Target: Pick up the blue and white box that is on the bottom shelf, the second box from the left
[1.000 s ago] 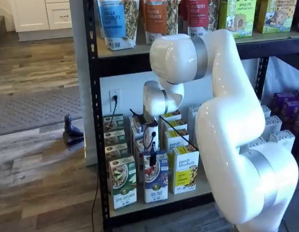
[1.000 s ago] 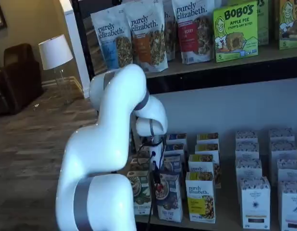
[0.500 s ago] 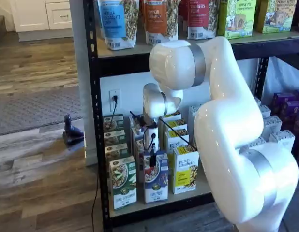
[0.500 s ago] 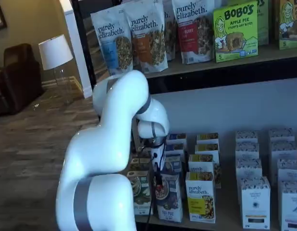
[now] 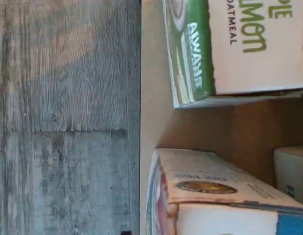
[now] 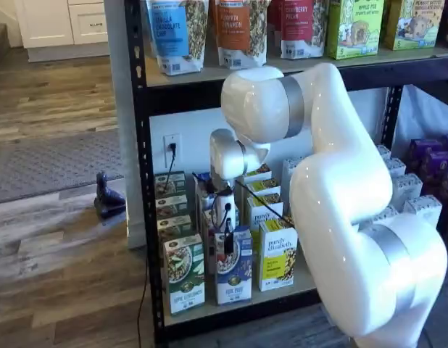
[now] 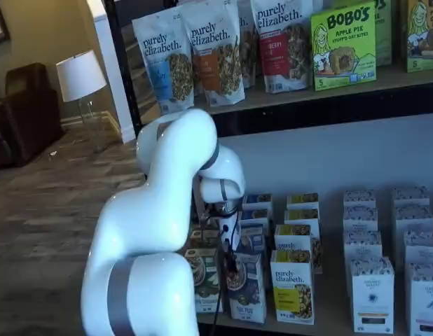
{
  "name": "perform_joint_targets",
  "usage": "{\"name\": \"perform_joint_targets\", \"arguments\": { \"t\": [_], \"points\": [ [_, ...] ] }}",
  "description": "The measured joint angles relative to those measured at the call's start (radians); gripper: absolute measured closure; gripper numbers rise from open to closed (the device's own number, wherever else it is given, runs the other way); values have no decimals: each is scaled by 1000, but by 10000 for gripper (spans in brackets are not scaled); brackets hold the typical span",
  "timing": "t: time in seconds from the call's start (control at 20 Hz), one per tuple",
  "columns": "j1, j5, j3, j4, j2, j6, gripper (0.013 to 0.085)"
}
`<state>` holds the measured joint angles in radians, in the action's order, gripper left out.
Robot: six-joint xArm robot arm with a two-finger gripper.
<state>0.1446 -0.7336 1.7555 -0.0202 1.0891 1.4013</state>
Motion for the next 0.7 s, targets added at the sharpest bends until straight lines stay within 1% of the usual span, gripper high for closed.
{"name": "perform_joint_targets", "arguments": {
  "t": [0.15, 0.7],
  "points": [
    [3, -3, 4, -21, 9, -20, 130],
    [4, -9, -2, -45, 17, -40, 130]
  ]
}}
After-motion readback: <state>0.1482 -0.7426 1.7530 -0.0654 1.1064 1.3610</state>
